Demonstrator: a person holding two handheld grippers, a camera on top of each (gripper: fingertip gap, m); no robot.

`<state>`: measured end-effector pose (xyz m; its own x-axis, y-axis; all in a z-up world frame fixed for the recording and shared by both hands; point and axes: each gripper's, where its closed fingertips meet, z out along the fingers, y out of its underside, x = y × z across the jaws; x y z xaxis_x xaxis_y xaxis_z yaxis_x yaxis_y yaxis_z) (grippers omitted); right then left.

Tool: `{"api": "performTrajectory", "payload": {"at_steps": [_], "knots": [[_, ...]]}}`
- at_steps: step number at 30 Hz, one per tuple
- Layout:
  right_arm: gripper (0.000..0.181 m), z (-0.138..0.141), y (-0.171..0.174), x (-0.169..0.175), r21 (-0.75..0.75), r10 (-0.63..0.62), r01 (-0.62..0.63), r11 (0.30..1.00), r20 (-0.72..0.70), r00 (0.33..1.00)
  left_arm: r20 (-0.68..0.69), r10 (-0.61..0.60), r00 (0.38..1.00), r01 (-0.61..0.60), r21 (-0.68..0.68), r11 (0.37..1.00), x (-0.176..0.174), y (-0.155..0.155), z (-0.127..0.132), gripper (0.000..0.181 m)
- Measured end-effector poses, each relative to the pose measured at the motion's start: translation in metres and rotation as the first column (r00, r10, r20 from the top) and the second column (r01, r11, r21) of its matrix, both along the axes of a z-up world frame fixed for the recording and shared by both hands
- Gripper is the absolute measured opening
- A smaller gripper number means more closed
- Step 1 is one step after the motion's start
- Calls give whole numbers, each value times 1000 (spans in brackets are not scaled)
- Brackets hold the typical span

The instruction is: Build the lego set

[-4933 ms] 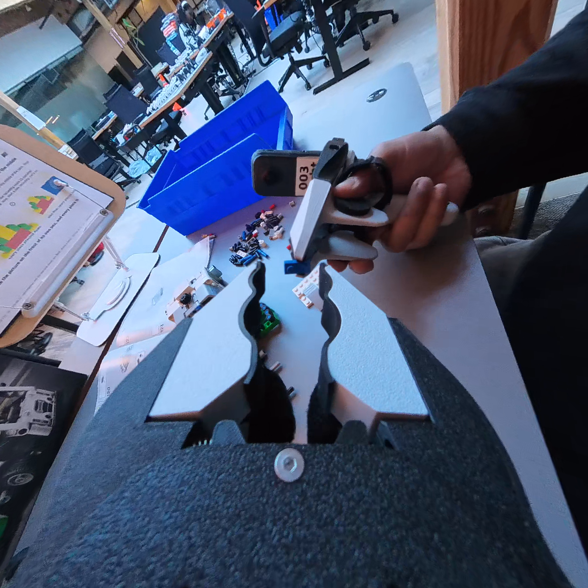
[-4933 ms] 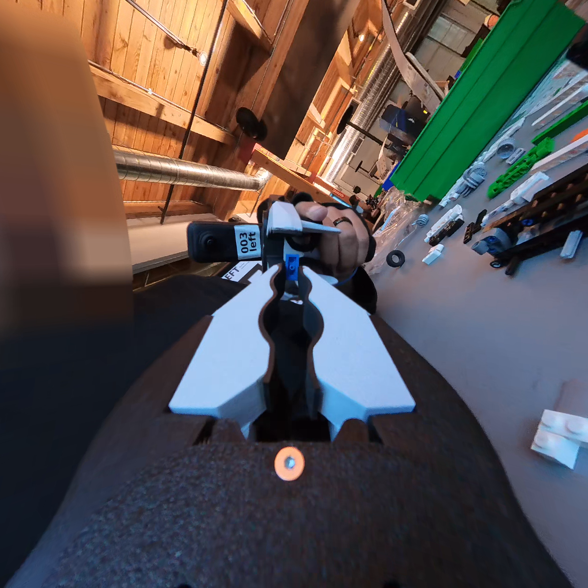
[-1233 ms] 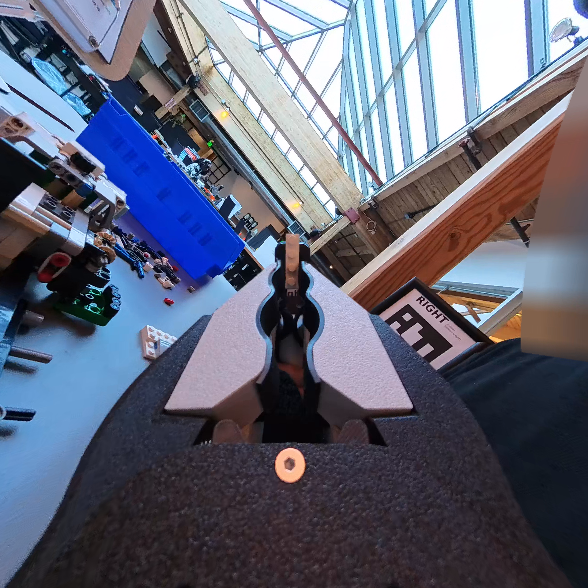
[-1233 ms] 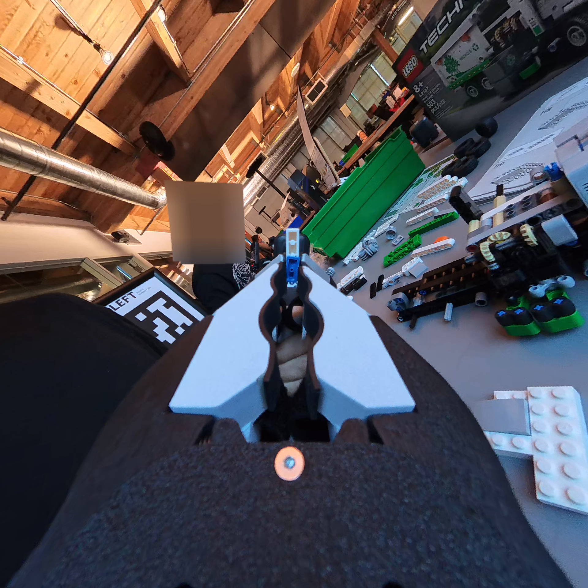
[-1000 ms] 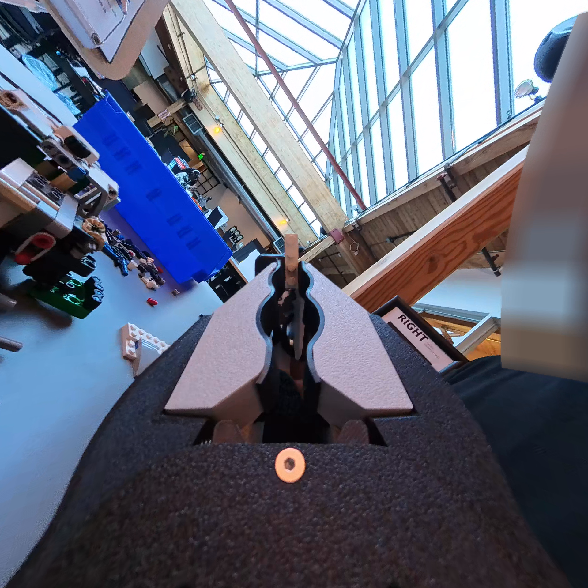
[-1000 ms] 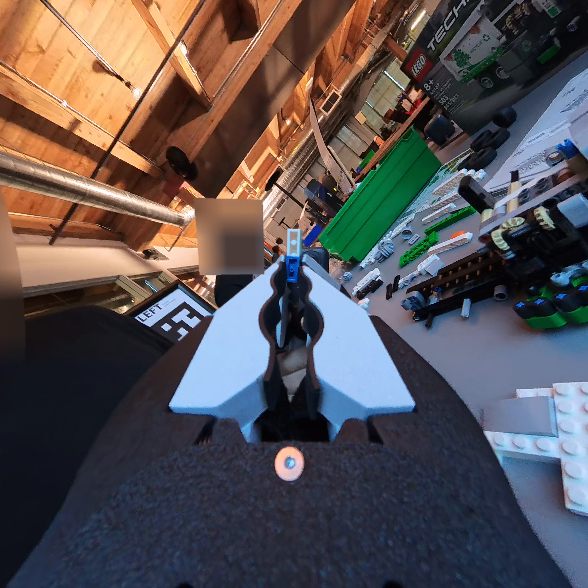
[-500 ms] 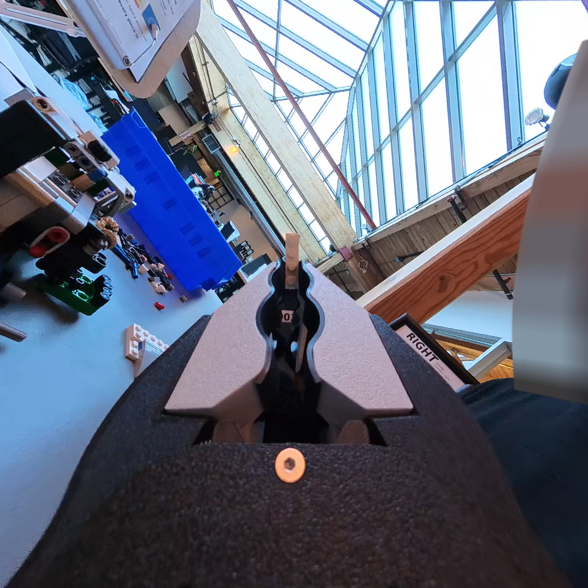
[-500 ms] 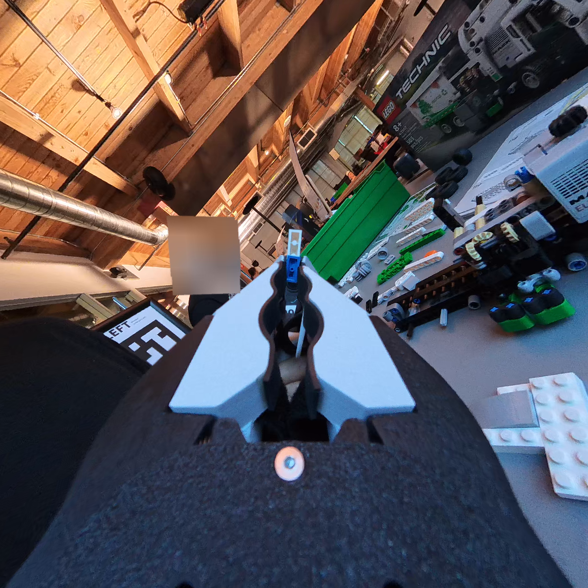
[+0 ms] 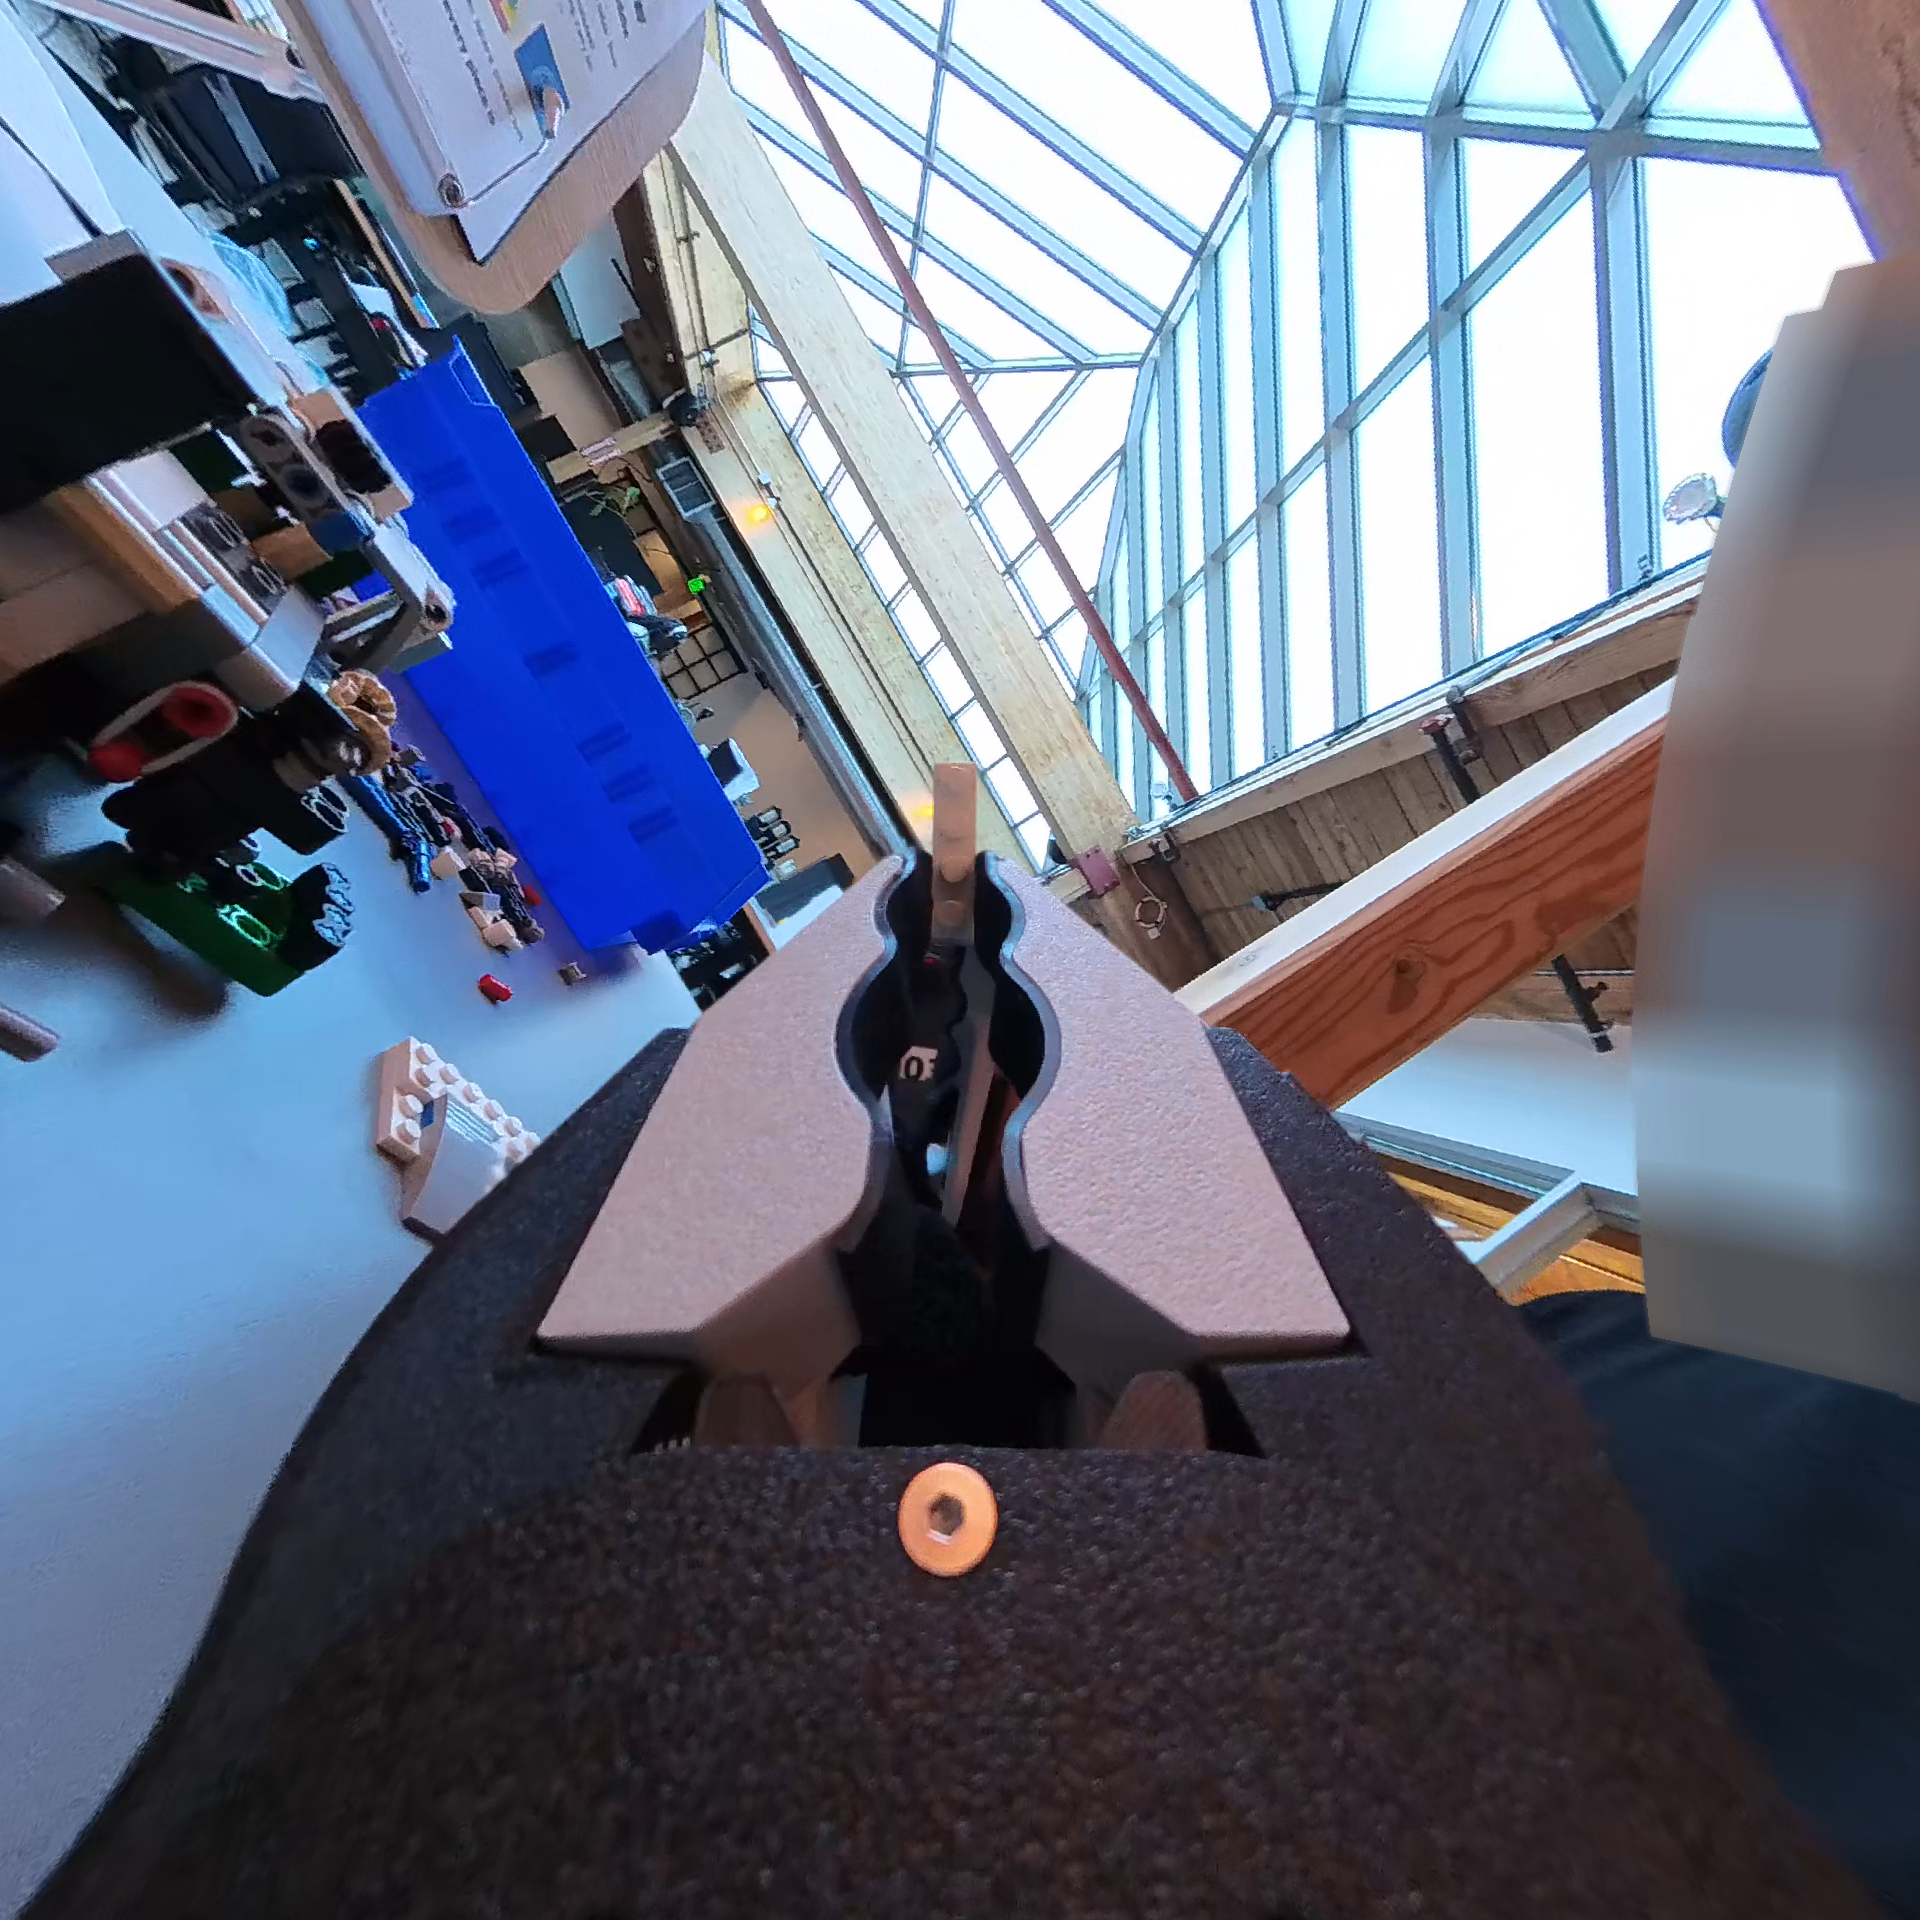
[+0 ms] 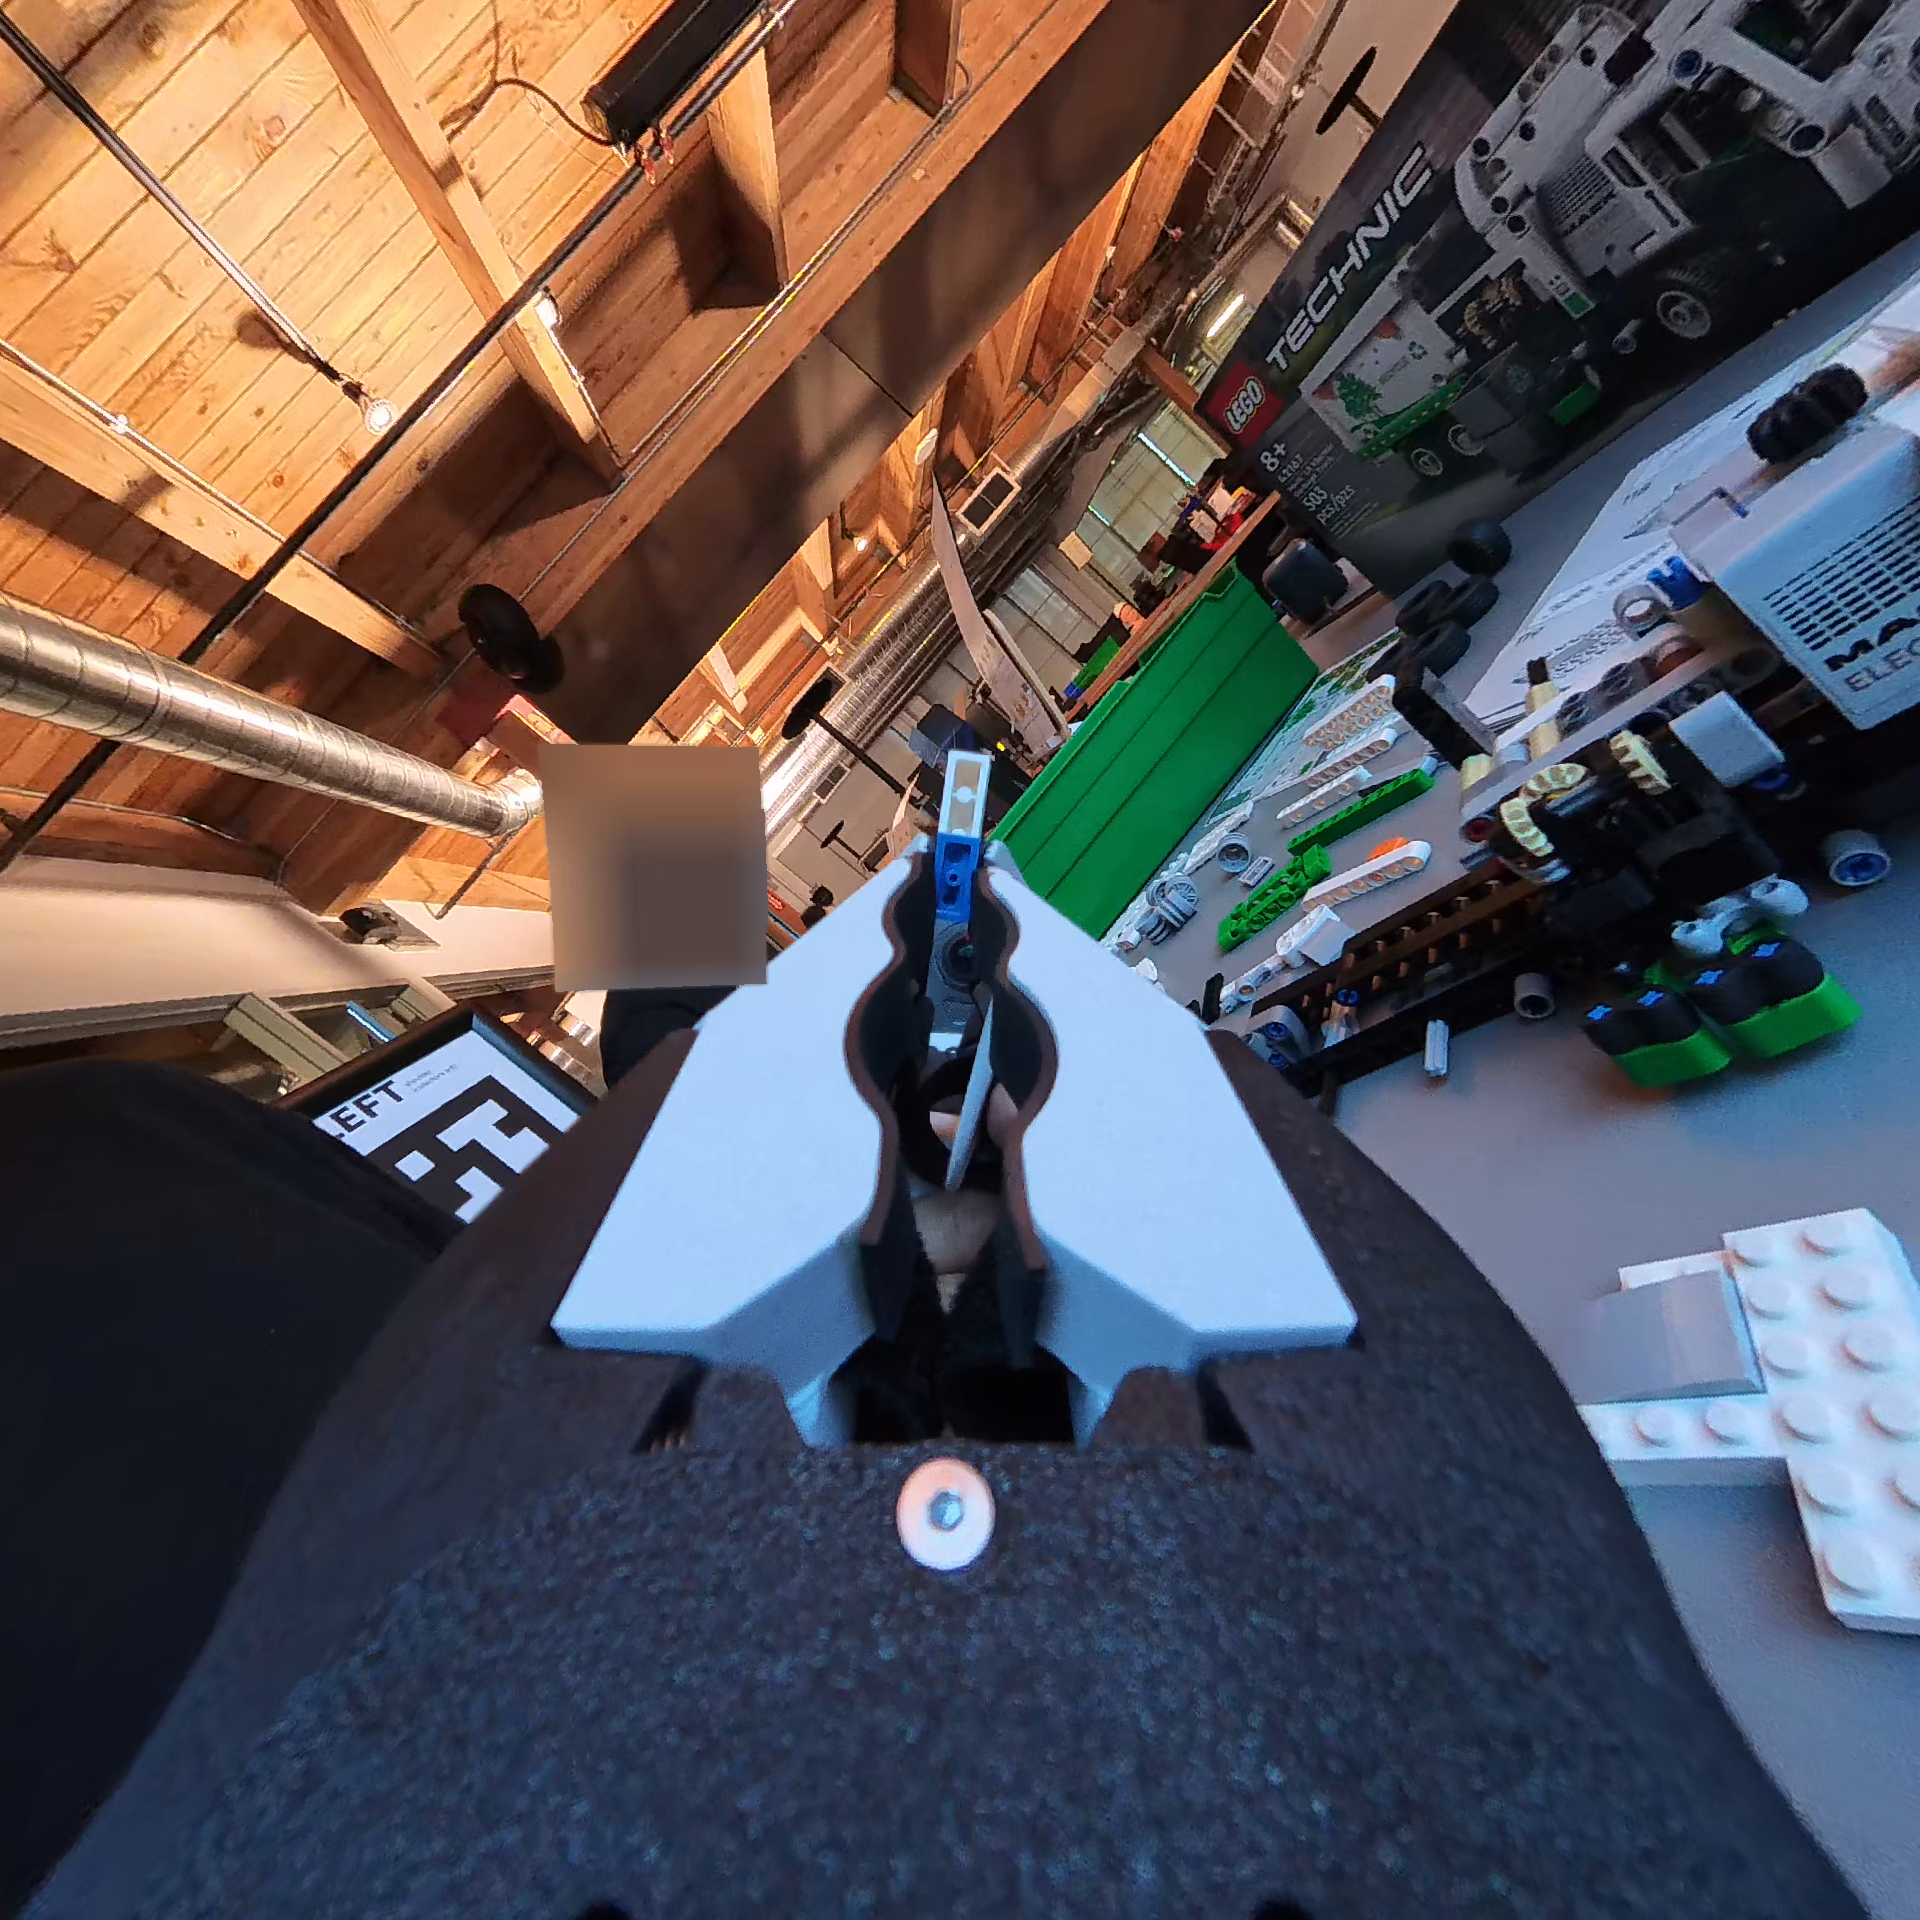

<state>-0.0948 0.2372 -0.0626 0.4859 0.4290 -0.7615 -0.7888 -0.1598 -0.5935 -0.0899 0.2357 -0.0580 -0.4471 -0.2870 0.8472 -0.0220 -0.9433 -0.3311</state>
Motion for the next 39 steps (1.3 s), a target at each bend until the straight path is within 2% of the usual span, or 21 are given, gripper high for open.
{"api": "performTrajectory", "payload": {"at_steps": [10,16,19,21,23,24,25,27,29,30,31,33,37,39], "knots": [[6,-2,-1,-1,2,45,-45,999,-43,998,-33,2,999,1,77,997,2,-3,-2,7],[5,-3,-3,0,2,104,-104,995,-78,992,-66,-75,995,81,80,994,3,-5,-4,7],[7,-3,-5,0,-15,129,-128,992,39,991,-111,-182,977,192,88,977,2,-6,-4,7],[18,0,-11,6,-19,127,-126,992,230,965,-144,-267,953,281,87,956,0,-7,-3,6],[27,3,-19,6,-31,145,-149,988,485,862,-217,-346,913,375,111,921,-3,-8,-6,6],[36,2,-21,8,-53,136,-132,990,633,763,-270,-389,881,437,146,888,-6,-12,-9,7],[37,0,-23,9,-78,129,-109,991,767,629,-327,-414,849,487,184,854,-8,-15,-12,7],[38,-12,-26,4,-153,174,-90,984,938,299,-422,-461,780,584,227,779,-14,-22,-18,6],[38,-26,-25,2,-194,194,-66,979,981,-1,-496,-467,732,635,247,732,-16,-25,-23,7],[37,-28,-23,2,-188,182,-52,981,978,-104,-528,-471,706,661,253,707,-18,-27,-27,7],[35,-32,-23,-2,-194,179,-66,979,968,-177,-549,-485,680,688,250,681,-20,-29,-30,7],[33,-37,-22,-8,-196,169,-83,977,950,-264,-589,-494,640,725,250,641,-24,-34,-36,7],[27,-51,-21,-24,-240,182,-131,962,918,-352,-658,-463,594,760,270,592,-25,-38,-51,7],[25,-59,-17,-21,-244,179,-107,964,891,-418,-683,-424,594,754,291,588,-23,-36,-58,7]]}}
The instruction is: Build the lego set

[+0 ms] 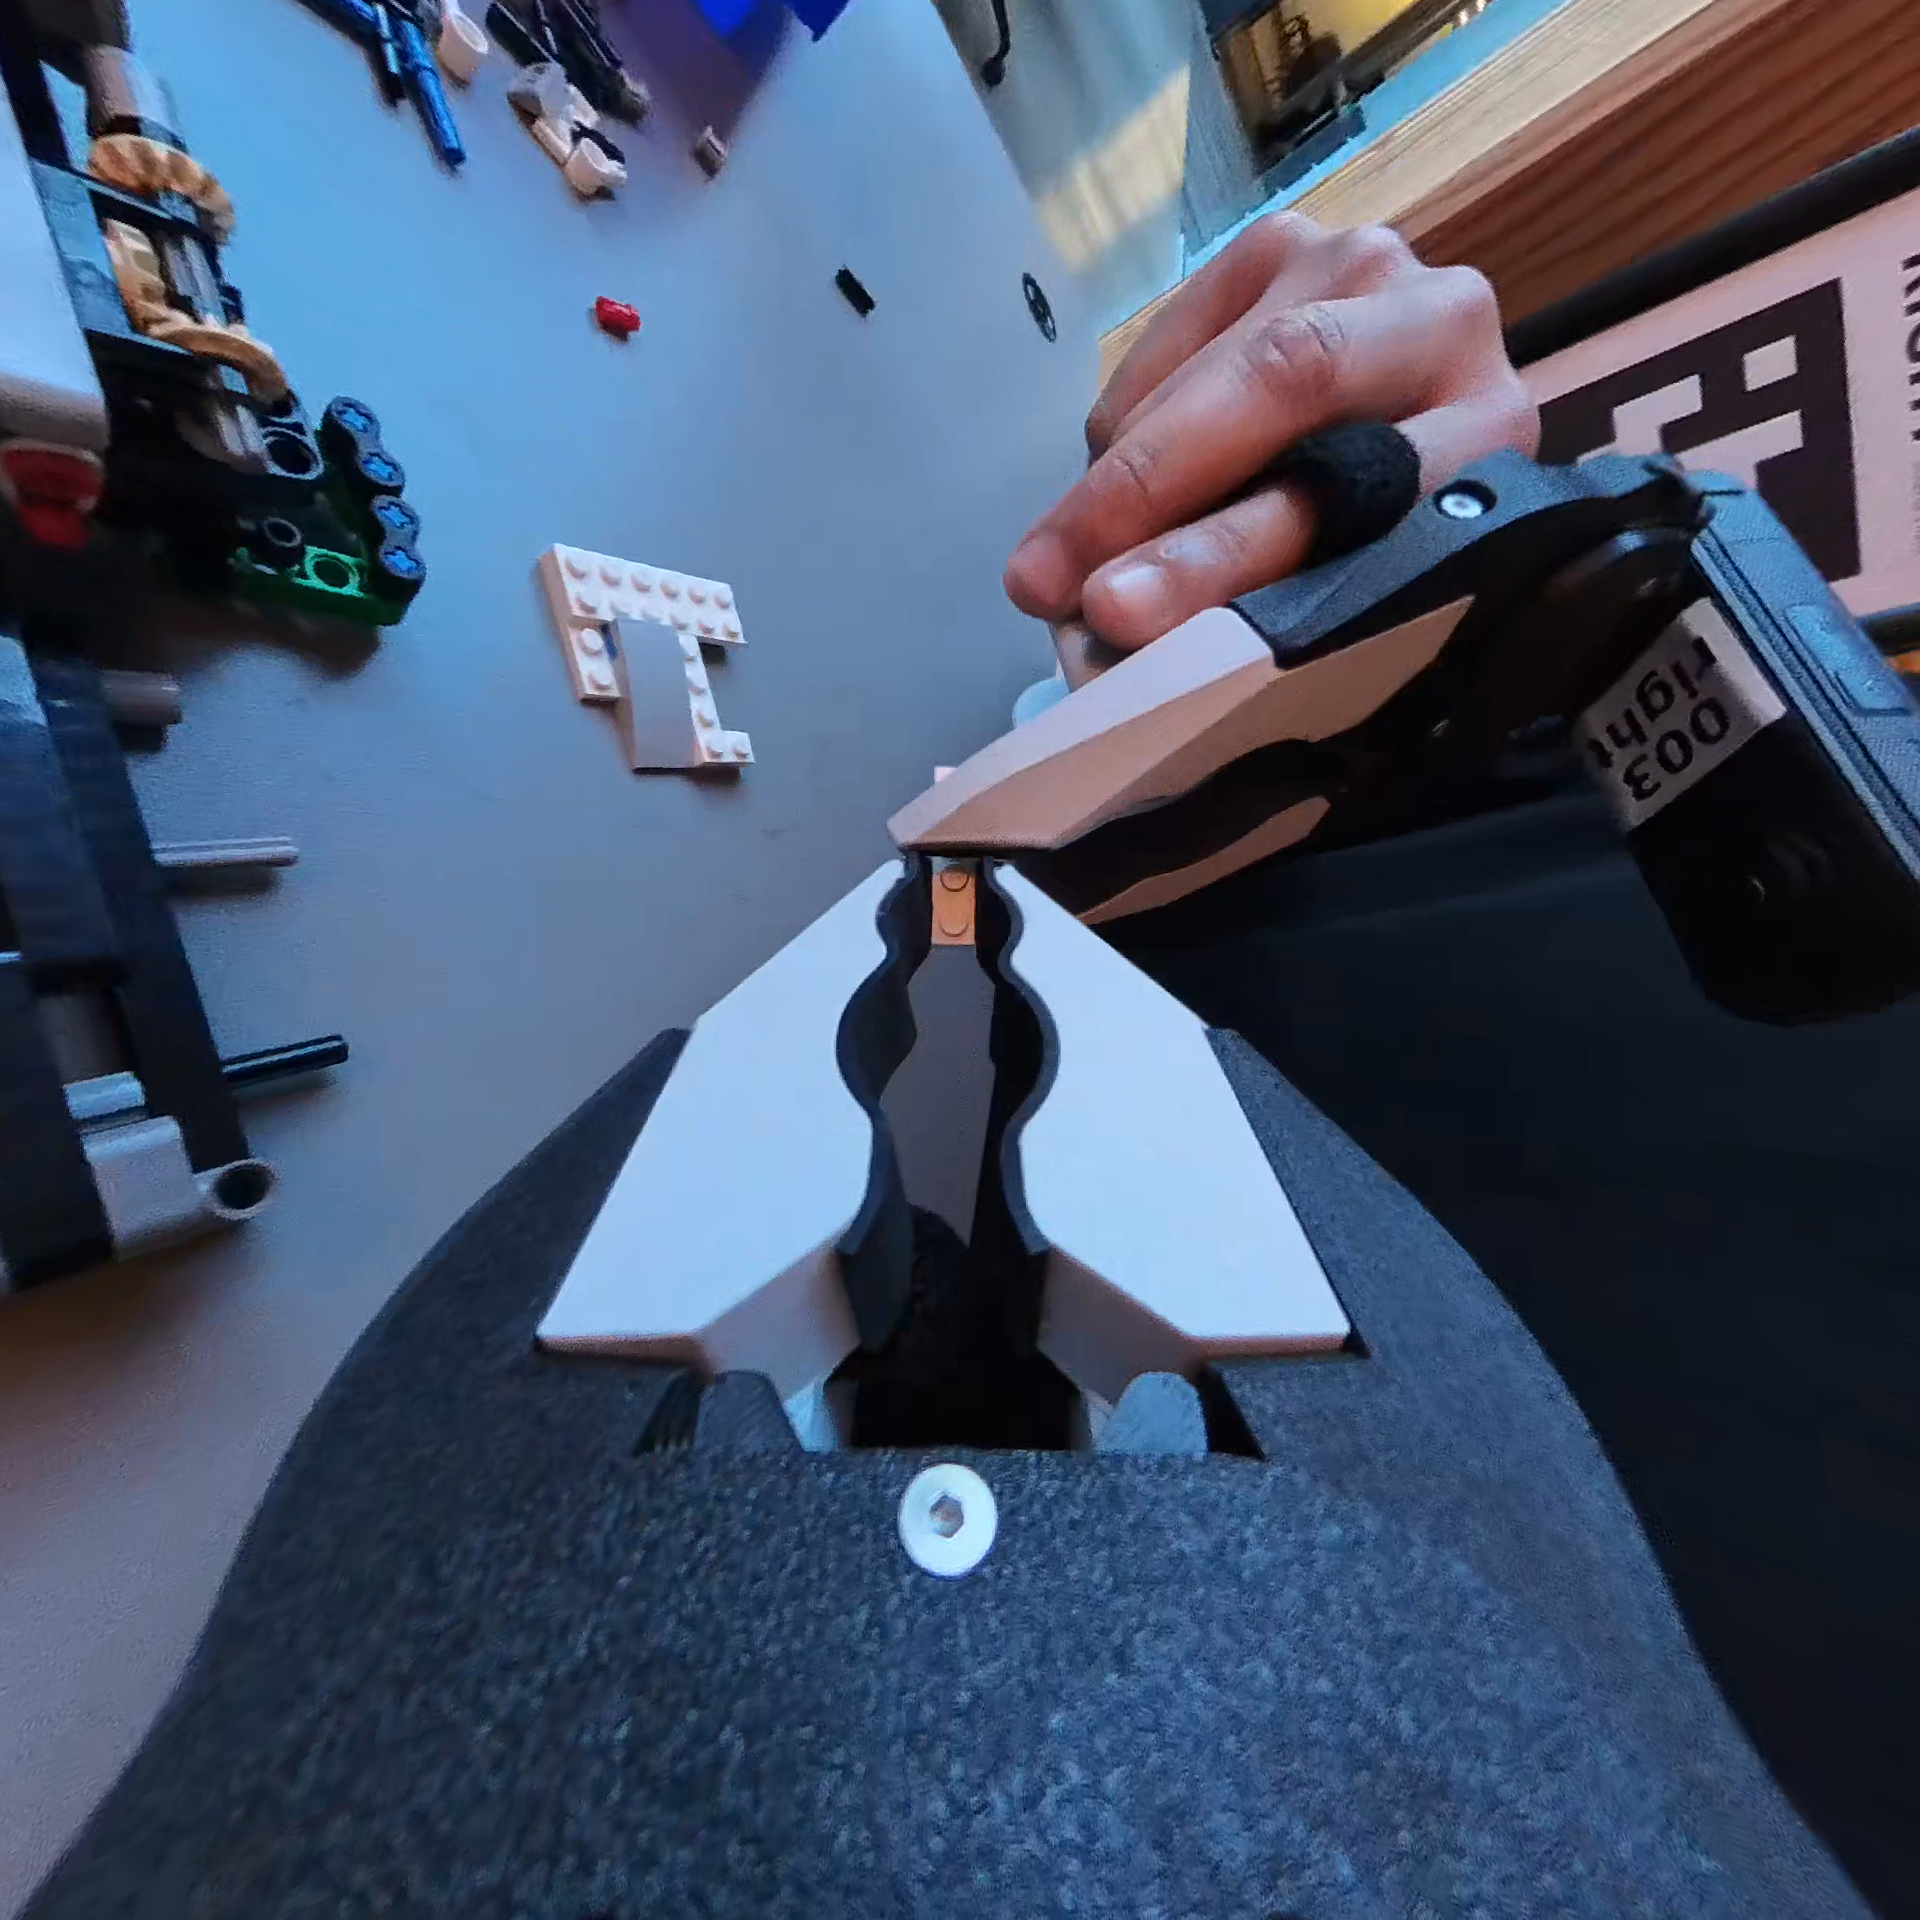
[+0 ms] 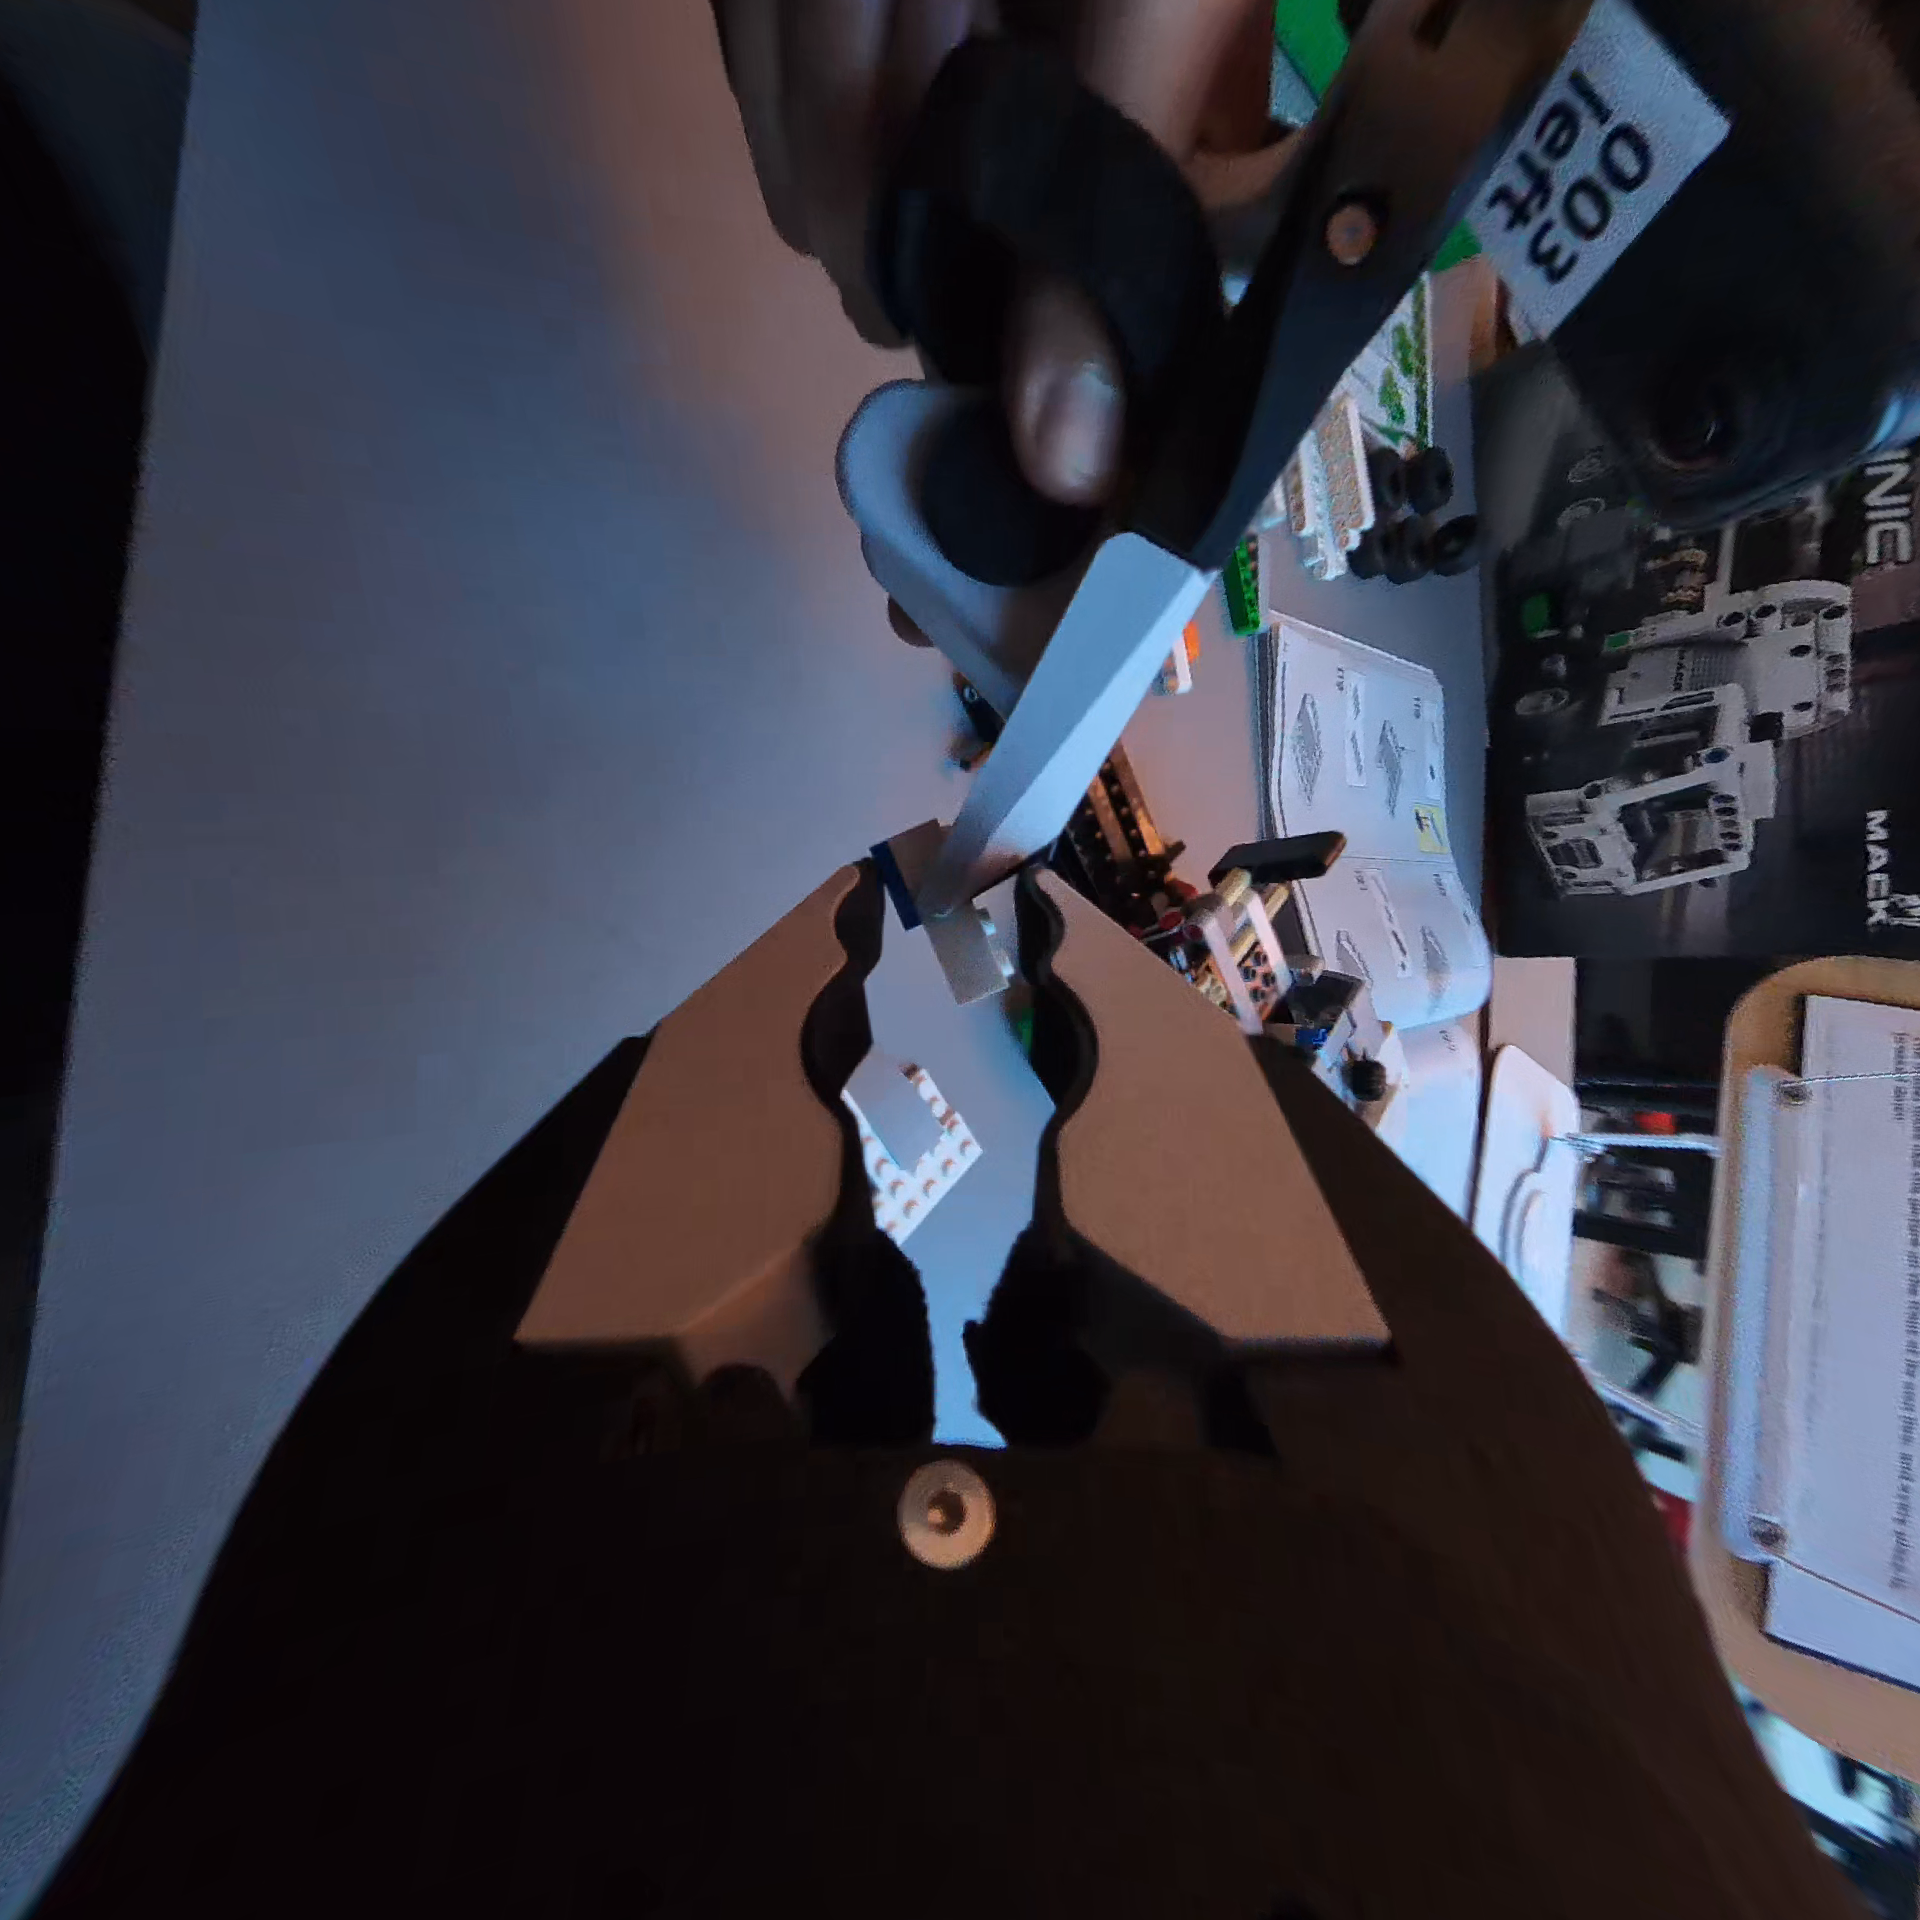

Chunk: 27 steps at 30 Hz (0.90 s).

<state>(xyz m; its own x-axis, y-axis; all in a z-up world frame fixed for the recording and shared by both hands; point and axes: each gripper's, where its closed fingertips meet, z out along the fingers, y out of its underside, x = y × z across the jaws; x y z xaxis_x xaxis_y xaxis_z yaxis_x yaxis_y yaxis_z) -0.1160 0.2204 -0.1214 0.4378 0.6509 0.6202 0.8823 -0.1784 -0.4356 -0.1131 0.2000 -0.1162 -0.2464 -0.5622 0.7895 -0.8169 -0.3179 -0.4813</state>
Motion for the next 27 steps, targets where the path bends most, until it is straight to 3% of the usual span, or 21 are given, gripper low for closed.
{"api": "performTrajectory", "payload": {"at_steps": [7,11,16,19,24,27], "knots": [[16,7,5,6,78,0,0,997,10,1000,99,31,995,-35,37,999,-6,13,8,7],[15,13,7,7,117,-12,19,993,-64,998,159,71,985,-79,43,996,-8,19,10,6],[16,3,9,7,104,-38,41,994,-28,999,206,65,976,-74,36,997,-10,16,16,11],[16,1,9,6,100,-42,45,994,-29,999,211,68,975,-82,57,995,-9,16,12,0],[15,3,10,1,95,-52,61,994,-94,994,231,80,970,-88,26,996,-8,18,16,0],[15,1,9,4,95,-66,75,993,-90,994,252,120,960,-134,40,990,-7,27,19,17]]}}
